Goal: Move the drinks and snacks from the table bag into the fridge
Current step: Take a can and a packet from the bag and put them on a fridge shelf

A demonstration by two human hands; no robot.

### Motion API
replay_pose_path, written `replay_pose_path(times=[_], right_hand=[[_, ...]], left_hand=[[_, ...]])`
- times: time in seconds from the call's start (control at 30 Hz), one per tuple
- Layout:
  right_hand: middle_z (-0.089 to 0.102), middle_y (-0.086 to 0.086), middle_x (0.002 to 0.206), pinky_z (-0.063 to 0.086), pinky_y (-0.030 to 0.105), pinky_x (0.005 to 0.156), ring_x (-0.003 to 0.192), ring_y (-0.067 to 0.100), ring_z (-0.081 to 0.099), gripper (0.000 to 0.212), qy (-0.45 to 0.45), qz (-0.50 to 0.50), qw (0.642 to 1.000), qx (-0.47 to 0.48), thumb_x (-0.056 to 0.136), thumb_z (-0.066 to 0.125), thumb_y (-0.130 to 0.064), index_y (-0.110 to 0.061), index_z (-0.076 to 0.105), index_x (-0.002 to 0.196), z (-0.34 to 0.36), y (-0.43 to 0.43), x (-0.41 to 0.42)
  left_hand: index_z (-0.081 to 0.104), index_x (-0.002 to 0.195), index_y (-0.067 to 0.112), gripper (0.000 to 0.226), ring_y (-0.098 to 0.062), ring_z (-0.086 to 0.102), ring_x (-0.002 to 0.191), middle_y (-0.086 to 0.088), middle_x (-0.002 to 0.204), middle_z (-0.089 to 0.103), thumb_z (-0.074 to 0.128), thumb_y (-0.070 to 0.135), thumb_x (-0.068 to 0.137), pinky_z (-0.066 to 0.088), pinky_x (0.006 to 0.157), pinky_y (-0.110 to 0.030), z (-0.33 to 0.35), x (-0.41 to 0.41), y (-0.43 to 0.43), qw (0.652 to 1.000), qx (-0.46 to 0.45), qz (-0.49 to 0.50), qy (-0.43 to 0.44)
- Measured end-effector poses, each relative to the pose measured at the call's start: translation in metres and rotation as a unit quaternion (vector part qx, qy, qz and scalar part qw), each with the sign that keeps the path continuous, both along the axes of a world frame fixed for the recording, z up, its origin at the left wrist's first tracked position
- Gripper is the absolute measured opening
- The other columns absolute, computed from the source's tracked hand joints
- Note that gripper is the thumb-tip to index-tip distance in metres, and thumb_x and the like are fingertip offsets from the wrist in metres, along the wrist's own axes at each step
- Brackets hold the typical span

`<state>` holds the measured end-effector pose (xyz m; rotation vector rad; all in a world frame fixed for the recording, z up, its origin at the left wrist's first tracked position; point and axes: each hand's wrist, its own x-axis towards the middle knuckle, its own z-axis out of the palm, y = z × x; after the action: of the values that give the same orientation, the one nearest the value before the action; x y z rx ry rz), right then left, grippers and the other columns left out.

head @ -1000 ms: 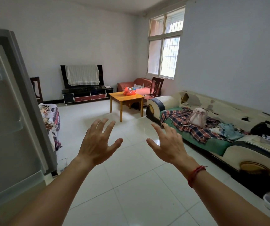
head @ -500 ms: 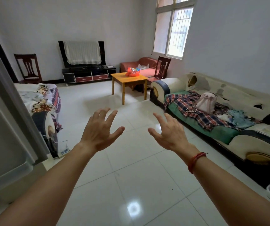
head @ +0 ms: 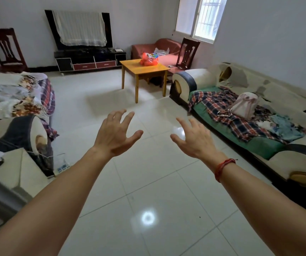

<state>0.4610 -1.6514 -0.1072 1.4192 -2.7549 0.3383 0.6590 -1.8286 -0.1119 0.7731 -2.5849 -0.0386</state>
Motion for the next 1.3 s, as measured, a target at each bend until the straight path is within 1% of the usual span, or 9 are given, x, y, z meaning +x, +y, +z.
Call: replay_pose_path(times=[0.13, 0.4, 0.73, 0.9, 1.07, 1.3], right_hand=[[0.029, 0.016, 0.160, 0.031, 0.054, 0.115, 0.144, 0.035, 0.033, 0.070, -0.007, -0.013, 1.000, 0.007, 0.097, 0.043, -0.062, -0.035, 0.019, 0.157, 0.000, -0.045, -0.040], [0.031, 0.014, 0.159, 0.031, 0.054, 0.112, 0.142, 0.034, 0.035, 0.069, -0.012, -0.023, 1.000, 0.010, 0.097, 0.044, -0.061, -0.036, 0.021, 0.157, -0.013, -0.139, -0.139], [0.032, 0.015, 0.157, 0.032, 0.052, 0.111, 0.139, 0.035, 0.037, 0.069, -0.021, -0.015, 0.999, 0.023, 0.098, 0.043, -0.060, -0.033, 0.021, 0.157, -0.019, -0.277, -0.319], [0.032, 0.014, 0.157, 0.031, 0.052, 0.112, 0.139, 0.035, 0.036, 0.068, -0.031, -0.007, 0.999, 0.031, 0.098, 0.044, -0.060, -0.033, 0.021, 0.157, -0.017, -0.341, -0.393], [0.033, 0.014, 0.157, 0.032, 0.051, 0.111, 0.139, 0.034, 0.036, 0.068, -0.029, 0.003, 0.999, 0.031, 0.098, 0.043, -0.060, -0.034, 0.021, 0.157, -0.021, -0.404, -0.453], [0.033, 0.013, 0.157, 0.031, 0.051, 0.112, 0.140, 0.035, 0.035, 0.068, -0.032, 0.010, 0.999, 0.035, 0.098, 0.042, -0.061, -0.035, 0.021, 0.156, -0.039, -0.504, -0.522]], left_hand=[[0.045, 0.143, 0.015, 0.079, -0.032, 0.040, 0.131, -0.014, 0.144, 0.046, 0.032, 0.067, 0.086, 0.040, 0.100, -0.046, -0.002, -0.043, -0.049, 1.000, 0.009, -0.009, -0.008], [0.045, 0.143, 0.016, 0.078, -0.033, 0.041, 0.131, -0.013, 0.145, 0.046, 0.032, 0.068, 0.086, 0.038, 0.105, -0.048, -0.010, -0.142, -0.146, 1.000, 0.015, -0.020, -0.009], [0.042, 0.145, 0.018, 0.081, -0.031, 0.039, 0.134, -0.012, 0.146, 0.045, 0.026, 0.070, 0.085, 0.039, 0.104, -0.047, -0.012, -0.318, -0.282, 0.999, 0.019, -0.002, -0.025], [0.042, 0.145, 0.017, 0.081, -0.030, 0.039, 0.134, -0.012, 0.146, 0.044, 0.026, 0.071, 0.086, 0.039, 0.104, -0.046, -0.012, -0.392, -0.345, 0.999, 0.026, 0.000, -0.033], [0.042, 0.145, 0.018, 0.081, -0.030, 0.038, 0.134, -0.011, 0.147, 0.044, 0.027, 0.071, 0.086, 0.039, 0.105, -0.046, -0.015, -0.454, -0.405, 0.999, 0.029, 0.004, -0.037], [0.043, 0.145, 0.020, 0.082, -0.030, 0.035, 0.137, -0.011, 0.149, 0.041, 0.024, 0.072, 0.085, 0.035, 0.108, -0.047, -0.036, -0.525, -0.500, 0.998, 0.033, 0.014, -0.058]])
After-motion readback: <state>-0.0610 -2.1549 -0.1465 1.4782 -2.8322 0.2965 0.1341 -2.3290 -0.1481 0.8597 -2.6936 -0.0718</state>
